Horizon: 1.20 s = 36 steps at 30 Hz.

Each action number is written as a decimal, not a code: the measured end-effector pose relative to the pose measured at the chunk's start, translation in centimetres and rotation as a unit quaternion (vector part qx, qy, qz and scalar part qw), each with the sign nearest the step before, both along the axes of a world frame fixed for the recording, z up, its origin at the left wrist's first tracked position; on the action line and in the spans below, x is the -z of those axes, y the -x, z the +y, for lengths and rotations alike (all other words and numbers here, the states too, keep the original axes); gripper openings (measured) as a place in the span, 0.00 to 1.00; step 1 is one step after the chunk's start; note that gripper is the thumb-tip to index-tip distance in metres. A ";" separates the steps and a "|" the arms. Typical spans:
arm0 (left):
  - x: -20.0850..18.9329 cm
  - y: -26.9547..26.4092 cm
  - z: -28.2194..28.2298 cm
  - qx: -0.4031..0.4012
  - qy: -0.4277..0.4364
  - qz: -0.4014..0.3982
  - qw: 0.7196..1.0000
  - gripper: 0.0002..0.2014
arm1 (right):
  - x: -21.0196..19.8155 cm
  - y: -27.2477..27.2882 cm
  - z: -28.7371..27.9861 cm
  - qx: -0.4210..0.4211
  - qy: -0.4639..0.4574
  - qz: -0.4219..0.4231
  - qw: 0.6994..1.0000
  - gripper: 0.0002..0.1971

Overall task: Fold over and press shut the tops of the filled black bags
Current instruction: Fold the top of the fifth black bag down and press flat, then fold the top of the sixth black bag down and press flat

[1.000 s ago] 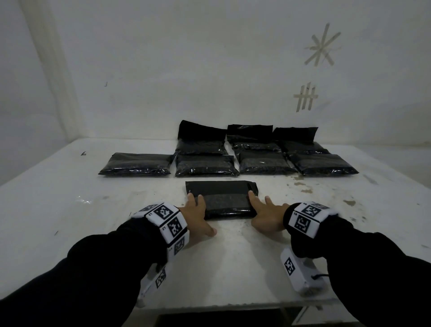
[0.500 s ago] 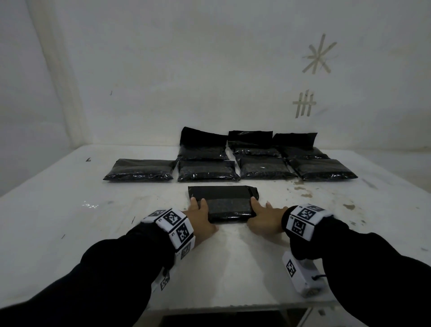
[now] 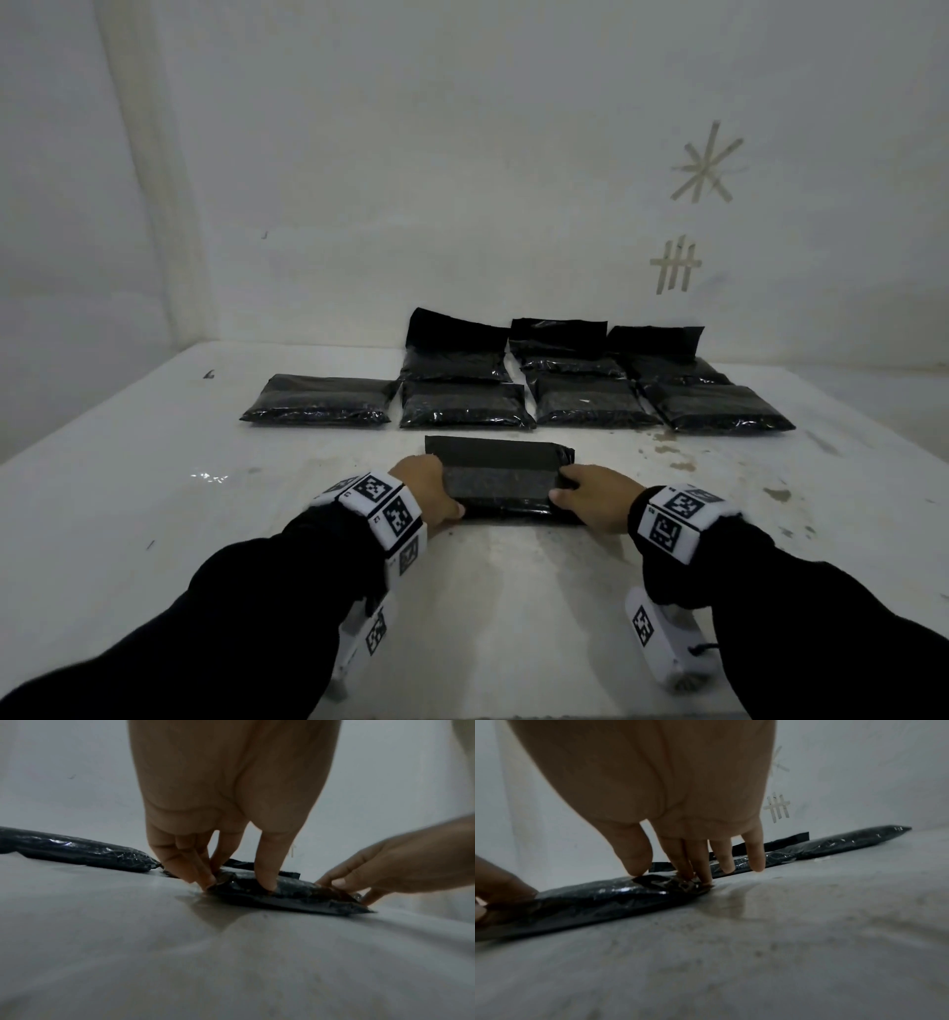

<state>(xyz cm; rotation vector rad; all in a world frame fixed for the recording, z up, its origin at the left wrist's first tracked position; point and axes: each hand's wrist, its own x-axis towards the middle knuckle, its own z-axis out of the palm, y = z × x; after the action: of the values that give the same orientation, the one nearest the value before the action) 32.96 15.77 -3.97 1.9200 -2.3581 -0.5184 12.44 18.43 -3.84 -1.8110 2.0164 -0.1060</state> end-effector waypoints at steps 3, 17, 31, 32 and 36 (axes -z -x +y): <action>-0.6 0.0 -0.5 0.003 0.003 0.022 1.000 0.20 | -0.3 0.3 -0.3 0.007 0.010 -0.075 0.997 0.11; -7.4 -4.7 -7.6 0.016 0.121 0.076 0.990 0.18 | -6.1 -3.0 -6.8 -0.041 0.156 -0.260 0.952 0.32; -9.3 -15.2 -20.5 -0.102 0.026 0.023 0.994 0.28 | -7.9 -14.4 -23.5 -0.148 0.021 -0.107 0.983 0.32; -9.2 -15.5 -21.6 -0.110 0.020 0.014 0.994 0.26 | -7.8 -15.0 -24.5 -0.149 0.011 -0.097 0.984 0.32; -8.4 -16.4 -26.0 -0.131 -0.002 -0.006 0.991 0.24 | -7.8 -16.9 -27.3 -0.155 -0.007 -0.059 0.986 0.30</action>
<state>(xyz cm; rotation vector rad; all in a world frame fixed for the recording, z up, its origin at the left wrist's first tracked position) 49.36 -10.23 4.41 2.1937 -2.0667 -0.4914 29.38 -8.86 3.99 -2.0352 1.6294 -0.1036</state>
